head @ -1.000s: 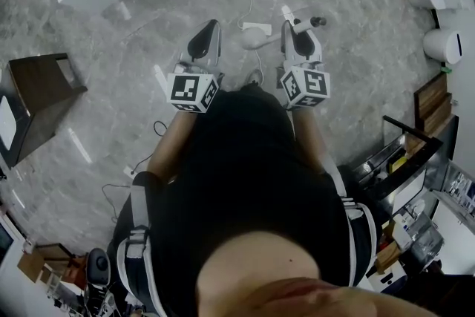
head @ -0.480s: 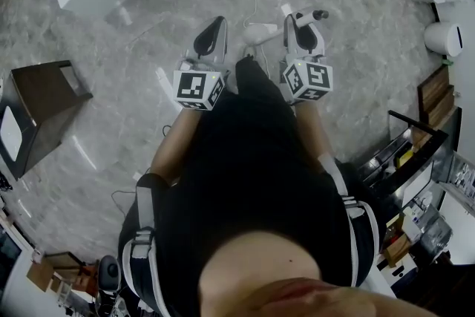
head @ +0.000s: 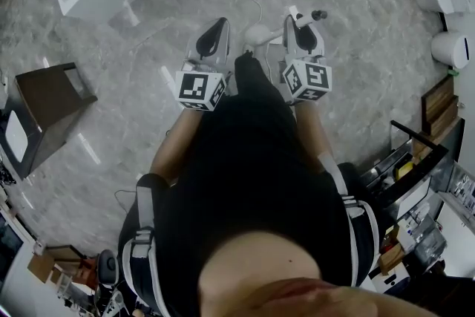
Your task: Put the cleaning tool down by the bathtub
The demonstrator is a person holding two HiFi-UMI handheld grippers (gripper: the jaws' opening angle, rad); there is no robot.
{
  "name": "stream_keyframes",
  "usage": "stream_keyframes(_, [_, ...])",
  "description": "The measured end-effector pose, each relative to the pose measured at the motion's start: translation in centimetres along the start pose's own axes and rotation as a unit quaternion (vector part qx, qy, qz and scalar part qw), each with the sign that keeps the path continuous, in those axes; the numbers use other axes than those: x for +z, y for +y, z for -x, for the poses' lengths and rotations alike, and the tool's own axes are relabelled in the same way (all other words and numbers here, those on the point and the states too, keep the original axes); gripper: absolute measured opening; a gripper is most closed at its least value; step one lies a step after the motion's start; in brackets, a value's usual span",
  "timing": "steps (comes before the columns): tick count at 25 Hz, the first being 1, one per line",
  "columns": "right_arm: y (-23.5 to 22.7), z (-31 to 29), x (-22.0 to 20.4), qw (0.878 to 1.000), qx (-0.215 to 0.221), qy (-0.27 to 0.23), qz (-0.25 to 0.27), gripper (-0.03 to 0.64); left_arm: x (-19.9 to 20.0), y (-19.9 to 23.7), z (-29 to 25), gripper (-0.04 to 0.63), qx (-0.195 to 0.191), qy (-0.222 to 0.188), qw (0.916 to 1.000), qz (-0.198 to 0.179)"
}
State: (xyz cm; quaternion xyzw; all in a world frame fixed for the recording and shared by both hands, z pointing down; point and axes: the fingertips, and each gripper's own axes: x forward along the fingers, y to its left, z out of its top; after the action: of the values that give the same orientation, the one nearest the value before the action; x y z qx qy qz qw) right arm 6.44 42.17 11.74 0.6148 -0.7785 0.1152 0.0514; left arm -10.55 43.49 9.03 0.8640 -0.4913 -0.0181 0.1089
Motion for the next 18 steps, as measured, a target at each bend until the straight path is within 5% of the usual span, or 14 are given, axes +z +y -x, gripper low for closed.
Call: stream_keyframes(18, [-10.1,-13.5,2.9,0.999,0.044,0.005,-0.001,0.091,1.4,1.3,-16.4,0.011,0.034,0.003,0.9994,-0.007])
